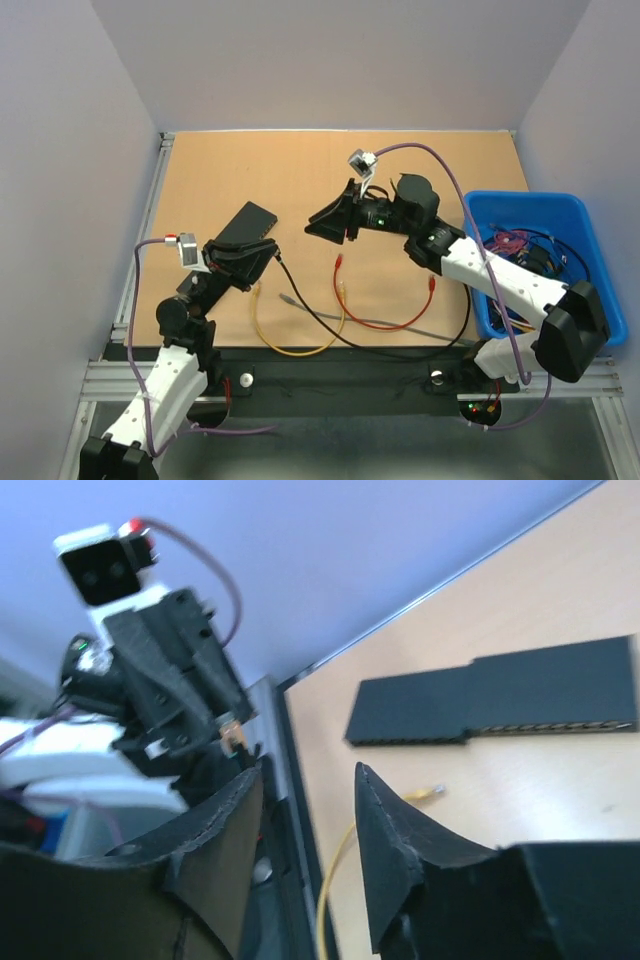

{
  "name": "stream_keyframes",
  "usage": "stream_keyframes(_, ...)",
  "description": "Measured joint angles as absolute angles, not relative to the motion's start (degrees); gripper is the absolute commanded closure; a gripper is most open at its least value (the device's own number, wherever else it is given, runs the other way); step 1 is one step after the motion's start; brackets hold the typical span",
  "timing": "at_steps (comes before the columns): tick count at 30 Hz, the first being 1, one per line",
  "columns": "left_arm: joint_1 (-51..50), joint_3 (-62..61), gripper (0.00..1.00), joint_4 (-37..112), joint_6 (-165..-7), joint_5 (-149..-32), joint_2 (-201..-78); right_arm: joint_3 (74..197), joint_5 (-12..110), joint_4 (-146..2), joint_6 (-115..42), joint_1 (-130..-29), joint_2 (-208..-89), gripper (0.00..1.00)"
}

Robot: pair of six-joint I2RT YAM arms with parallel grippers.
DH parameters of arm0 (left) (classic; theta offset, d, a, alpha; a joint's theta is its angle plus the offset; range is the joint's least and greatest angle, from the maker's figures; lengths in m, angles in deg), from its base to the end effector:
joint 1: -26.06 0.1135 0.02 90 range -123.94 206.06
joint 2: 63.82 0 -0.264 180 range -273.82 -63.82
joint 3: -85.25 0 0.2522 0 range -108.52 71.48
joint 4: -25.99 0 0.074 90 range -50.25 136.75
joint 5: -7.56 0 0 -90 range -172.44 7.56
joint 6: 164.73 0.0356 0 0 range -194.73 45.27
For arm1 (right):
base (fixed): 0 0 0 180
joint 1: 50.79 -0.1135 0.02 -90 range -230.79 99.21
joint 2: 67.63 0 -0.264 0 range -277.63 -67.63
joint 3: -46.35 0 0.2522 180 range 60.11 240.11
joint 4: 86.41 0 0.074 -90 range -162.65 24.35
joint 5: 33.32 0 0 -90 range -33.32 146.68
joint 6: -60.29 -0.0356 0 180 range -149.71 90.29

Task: Insert the plug into the switch port

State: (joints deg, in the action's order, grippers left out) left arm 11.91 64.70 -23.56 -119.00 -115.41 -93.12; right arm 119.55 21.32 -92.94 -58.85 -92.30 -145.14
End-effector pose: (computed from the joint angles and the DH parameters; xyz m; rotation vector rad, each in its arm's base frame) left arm 0.1094 -0.0476 0.2722 0.3235 1.0067 -1.1759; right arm 0.2240 0.2257 0.3563 -0.7177 1.5736 1.4137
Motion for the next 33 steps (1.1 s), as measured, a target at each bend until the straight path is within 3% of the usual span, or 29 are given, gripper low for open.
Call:
stream_keyframes(11,11.91,66.67,1.00,-32.21,-126.65,-117.93,-97.01,115.94,6.85,-98.54,-64.12,-92.50,-147.94,0.55)
stream_keyframes(33,11.91,67.08,1.00,-33.77,-128.71,-116.97,-97.82,119.57,7.07,-98.87,-62.48,-98.29,-154.45,0.60)
